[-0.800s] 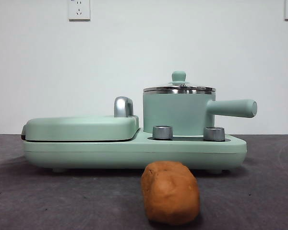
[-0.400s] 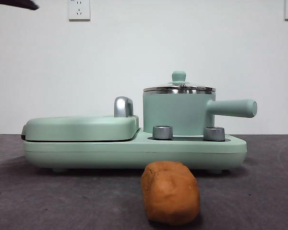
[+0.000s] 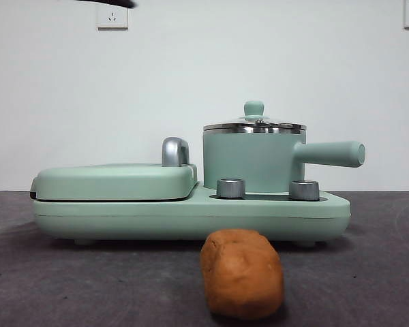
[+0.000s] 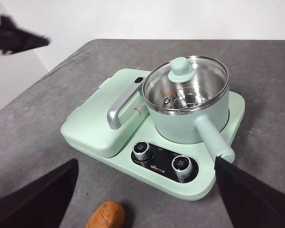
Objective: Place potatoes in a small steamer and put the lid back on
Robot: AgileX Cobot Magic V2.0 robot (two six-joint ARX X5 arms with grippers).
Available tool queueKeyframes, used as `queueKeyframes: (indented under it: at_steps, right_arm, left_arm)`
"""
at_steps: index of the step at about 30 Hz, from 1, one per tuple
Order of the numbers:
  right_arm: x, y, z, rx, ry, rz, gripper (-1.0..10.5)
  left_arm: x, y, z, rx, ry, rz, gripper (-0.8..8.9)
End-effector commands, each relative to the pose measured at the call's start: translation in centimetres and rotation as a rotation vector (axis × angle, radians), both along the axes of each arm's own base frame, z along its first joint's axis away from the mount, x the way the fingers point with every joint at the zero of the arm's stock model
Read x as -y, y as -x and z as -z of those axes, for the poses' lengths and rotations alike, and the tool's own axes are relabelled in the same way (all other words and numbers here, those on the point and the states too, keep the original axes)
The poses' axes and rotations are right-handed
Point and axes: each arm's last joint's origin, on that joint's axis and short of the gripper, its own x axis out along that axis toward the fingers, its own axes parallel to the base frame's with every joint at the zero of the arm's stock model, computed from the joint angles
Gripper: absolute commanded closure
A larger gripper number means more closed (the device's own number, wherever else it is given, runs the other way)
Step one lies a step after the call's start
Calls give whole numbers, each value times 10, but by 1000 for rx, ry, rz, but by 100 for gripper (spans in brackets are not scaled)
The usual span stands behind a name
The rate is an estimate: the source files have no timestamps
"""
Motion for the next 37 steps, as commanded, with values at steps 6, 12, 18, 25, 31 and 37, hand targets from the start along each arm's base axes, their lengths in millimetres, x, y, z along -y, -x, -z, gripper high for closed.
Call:
queueKeyframes:
  at_steps: [6, 12, 18, 25, 31, 37]
  right_arm:
    - [0, 1, -5, 12, -9, 2, 487]
    - [0, 1, -5, 13, -9, 2, 487]
    - [0, 1, -5, 13, -9, 2, 487]
    - [0, 1, -5, 13, -9, 2, 487]
    - [0, 1, -5, 14, -9, 2, 487]
    - [0, 1, -5, 14, -9, 2, 487]
  left_arm:
    - [63, -63, -3, 31, -81, 43, 344]
    - [107, -99, 20, 70, -184, 28, 345]
    - [138, -121, 46, 145, -312, -2, 346]
    - [154, -137, 69, 162, -310, 1, 350]
    - [160, -143, 81, 165, -302, -3, 359]
    - [161, -144, 83, 164, -307, -7, 421]
